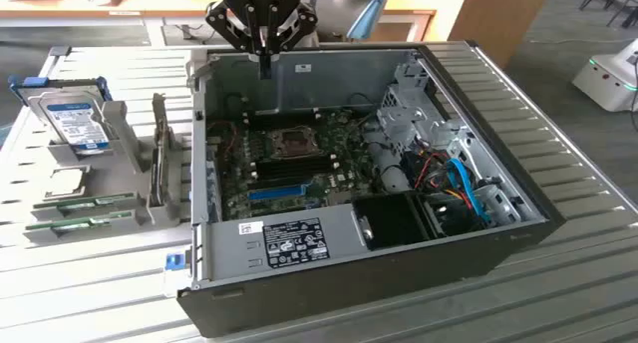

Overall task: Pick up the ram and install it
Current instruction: 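Reach for the ram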

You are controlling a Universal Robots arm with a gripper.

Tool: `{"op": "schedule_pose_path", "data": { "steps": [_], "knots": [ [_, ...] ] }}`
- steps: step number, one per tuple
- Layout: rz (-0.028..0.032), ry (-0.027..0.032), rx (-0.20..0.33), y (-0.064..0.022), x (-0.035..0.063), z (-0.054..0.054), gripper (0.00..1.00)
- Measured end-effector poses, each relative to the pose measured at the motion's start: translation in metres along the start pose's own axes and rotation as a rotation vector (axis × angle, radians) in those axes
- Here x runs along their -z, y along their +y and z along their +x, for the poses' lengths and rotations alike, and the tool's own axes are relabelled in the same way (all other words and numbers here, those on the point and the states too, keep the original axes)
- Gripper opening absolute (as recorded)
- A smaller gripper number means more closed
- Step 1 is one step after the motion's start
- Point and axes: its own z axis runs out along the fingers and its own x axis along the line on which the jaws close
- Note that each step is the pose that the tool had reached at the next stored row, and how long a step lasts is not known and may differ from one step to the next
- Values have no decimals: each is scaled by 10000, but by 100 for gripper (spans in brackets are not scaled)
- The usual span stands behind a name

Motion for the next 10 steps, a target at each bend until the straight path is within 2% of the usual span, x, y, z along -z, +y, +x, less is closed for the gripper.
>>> {"op": "schedule_pose_path", "data": {
  "steps": [10],
  "knots": [
    [0,0,0,0,0,0,11]
  ]
}}
